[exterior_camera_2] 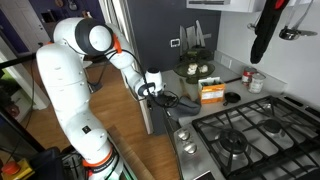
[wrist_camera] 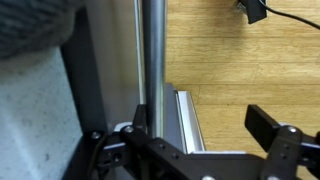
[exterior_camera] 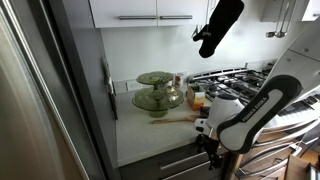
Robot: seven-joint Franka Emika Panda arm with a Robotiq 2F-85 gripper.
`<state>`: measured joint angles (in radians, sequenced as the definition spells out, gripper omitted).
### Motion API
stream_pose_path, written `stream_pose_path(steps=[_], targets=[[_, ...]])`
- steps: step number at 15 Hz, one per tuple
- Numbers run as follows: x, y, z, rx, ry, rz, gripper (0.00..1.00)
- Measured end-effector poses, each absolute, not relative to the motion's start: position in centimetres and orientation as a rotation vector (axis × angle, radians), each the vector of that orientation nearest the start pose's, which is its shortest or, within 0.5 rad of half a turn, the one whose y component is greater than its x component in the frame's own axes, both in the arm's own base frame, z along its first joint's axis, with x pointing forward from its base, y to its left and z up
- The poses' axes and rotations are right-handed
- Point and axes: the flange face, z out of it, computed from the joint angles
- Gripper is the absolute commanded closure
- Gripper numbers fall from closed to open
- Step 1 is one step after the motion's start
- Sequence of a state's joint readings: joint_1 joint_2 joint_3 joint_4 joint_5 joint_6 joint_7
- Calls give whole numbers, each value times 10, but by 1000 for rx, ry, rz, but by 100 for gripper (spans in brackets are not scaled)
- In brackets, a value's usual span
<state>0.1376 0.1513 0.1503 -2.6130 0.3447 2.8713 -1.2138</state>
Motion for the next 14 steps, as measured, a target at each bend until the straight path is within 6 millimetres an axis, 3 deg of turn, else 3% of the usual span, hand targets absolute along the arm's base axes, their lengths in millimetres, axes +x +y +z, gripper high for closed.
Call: stream_pose_path(steps=[9,14], targets=[[434,108,215,-2519,-1656,-172,0],[406,115,211,-2554,-1588,-268,0]])
